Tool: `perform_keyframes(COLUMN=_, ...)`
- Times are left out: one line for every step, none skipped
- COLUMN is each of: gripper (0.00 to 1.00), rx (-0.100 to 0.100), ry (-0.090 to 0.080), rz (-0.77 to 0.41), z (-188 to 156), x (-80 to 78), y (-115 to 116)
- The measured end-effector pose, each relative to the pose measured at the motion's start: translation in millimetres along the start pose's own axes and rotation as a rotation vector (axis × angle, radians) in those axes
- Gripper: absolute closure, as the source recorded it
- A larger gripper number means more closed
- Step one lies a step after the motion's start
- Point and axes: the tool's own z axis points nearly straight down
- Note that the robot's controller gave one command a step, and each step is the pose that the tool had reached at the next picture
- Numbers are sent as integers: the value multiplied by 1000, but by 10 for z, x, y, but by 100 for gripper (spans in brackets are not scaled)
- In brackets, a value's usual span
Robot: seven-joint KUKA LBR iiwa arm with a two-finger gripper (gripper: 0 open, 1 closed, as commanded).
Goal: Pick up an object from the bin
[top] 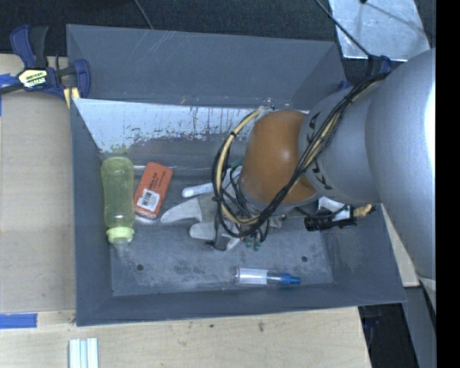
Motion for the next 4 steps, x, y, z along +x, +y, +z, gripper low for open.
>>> perform_keyframes(gripper=100, rx=0, ry=0, rz=1, z=0, x=0, y=0)
perform_keyframes(gripper=100, rx=2, ry=2, rz=-8, z=-290, x=60, y=19)
perform_keyframes(gripper=100, rx=3, ry=4, rz=-45, z=-1004, x=-26, y=6)
perform_keyframes(gripper=100, rx=3, ry=4, rz=-62, z=-1757, x=-22, y=103)
